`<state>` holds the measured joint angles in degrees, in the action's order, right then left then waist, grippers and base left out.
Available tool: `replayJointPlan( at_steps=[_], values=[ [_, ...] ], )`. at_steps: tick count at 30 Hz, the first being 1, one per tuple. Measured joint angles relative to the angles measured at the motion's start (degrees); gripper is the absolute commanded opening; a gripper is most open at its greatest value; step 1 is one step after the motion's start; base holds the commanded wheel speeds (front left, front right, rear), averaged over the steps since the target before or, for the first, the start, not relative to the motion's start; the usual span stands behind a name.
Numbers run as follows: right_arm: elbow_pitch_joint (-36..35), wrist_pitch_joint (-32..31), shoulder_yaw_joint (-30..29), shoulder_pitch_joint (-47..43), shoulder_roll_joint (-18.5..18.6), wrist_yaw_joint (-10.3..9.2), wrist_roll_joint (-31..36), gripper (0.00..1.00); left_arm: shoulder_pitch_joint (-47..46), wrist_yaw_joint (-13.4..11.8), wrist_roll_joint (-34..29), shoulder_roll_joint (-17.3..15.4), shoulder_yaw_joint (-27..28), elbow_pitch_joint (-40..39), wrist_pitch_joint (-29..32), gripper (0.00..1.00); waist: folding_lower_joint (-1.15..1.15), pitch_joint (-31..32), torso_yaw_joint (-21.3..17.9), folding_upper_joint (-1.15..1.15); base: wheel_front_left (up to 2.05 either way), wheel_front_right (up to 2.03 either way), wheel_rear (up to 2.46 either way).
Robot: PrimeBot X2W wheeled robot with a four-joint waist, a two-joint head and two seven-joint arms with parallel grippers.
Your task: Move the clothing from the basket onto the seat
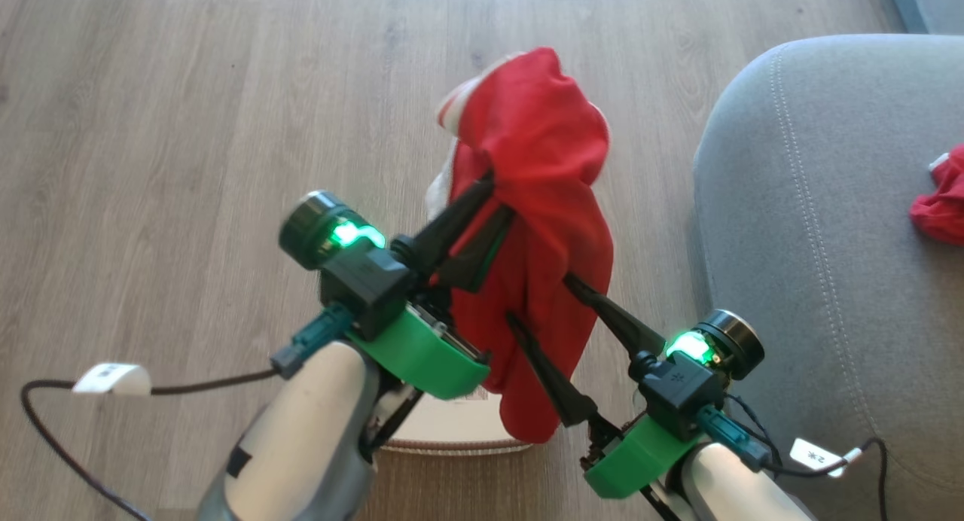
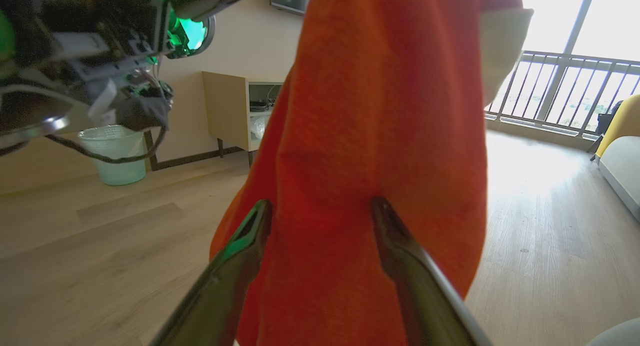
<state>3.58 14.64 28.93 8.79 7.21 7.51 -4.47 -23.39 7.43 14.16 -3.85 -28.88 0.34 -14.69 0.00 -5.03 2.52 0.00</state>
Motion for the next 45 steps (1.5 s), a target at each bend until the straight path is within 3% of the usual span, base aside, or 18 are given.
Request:
replayJointPlan(
  at_steps=[15,22,23,24,26,45],
  values=[
    [7.92,-0.01,-2.93,3.53,-3.32,0.0,1.97,1.0,-0.03,-0.01,0.51,-0.1,-9.18,-0.21,0.0,0.0,0.0,0.36,2.57,0.0,0.0,0.0,0.0],
    [8.02,-0.01,-3.23,4.3,-3.34,0.0,-1.64,1.0,-0.02,-0.01,0.57,-0.22,-11.87,-0.19,0.0,0.0,0.0,1.01,3.92,0.0,0.0,0.0,0.0],
    [8.27,-0.01,-3.24,4.55,-3.33,0.0,-2.4,0.91,-0.01,-0.01,0.58,-0.21,-12.11,-0.19,0.0,0.0,0.0,1.14,4.09,0.0,0.0,0.0,0.0],
    [8.34,-0.01,-3.26,4.82,-3.33,0.0,-2.82,0.39,-0.02,-0.01,0.59,-0.21,-12.16,-0.19,0.0,0.0,0.0,1.27,4.22,0.0,0.0,0.0,0.0],
    [7.56,-0.01,-4.05,4.89,-3.35,0.0,-4.43,0.0,-0.01,-0.01,0.98,-0.25,-12.13,-0.05,0.0,0.0,0.0,1.52,4.58,0.0,0.0,0.0,0.0],
    [2.08,-0.01,-16.52,4.59,-3.47,-0.01,-10.27,0.0,0.16,-0.01,0.98,-0.42,-10.12,1.08,0.0,0.0,0.0,1.55,4.3,0.0,0.0,0.0,0.0]
  ],
)
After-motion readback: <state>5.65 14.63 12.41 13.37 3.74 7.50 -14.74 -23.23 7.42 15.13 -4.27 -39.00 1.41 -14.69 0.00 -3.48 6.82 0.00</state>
